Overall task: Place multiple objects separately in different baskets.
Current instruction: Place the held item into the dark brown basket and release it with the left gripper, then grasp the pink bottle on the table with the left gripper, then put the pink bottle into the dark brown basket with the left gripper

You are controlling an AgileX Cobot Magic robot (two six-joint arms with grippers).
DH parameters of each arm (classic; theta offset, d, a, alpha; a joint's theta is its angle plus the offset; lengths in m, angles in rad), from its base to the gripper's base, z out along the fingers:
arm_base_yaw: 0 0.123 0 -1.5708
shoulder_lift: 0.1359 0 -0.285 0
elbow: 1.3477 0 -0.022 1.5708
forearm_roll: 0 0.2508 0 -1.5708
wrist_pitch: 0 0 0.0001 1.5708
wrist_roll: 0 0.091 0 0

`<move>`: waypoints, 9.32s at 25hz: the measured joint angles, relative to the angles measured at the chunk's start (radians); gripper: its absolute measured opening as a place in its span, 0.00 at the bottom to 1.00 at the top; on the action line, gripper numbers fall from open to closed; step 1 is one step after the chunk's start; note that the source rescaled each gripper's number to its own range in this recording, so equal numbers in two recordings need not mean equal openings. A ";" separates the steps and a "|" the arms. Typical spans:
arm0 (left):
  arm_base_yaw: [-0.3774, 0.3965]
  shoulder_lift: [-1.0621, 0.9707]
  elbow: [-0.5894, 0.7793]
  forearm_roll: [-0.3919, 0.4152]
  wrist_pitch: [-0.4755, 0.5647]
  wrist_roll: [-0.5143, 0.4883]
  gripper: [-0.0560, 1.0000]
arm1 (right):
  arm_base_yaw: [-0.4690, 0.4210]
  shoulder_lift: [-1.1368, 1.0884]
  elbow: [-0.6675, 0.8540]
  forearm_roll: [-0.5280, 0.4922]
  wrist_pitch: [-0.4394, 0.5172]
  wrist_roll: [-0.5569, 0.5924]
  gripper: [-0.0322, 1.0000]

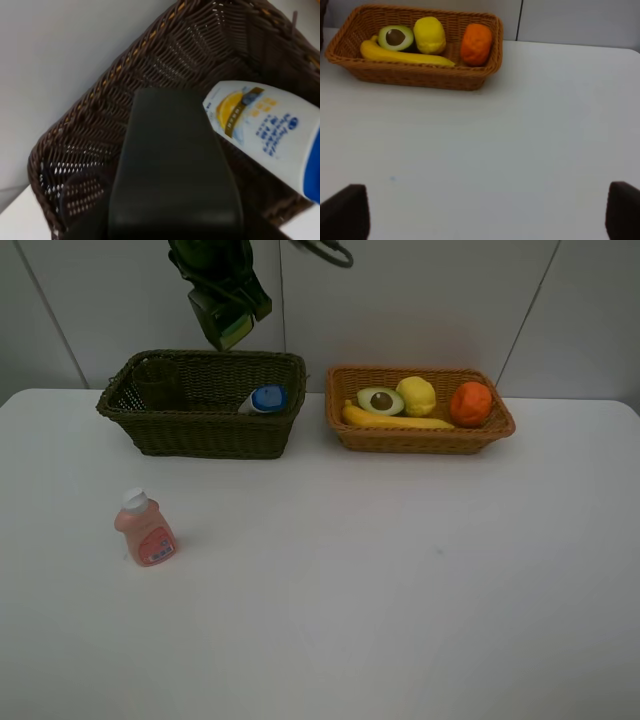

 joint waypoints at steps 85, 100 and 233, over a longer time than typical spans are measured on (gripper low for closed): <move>0.129 0.139 0.000 -0.120 -0.082 0.116 1.00 | 0.000 0.000 0.000 0.000 0.000 0.000 1.00; 0.129 -0.038 0.110 -0.304 0.134 0.115 1.00 | 0.000 0.000 0.000 0.000 0.000 0.000 1.00; 0.129 -0.276 0.421 -0.357 -0.171 0.279 0.45 | 0.000 0.000 0.000 0.000 0.000 0.000 1.00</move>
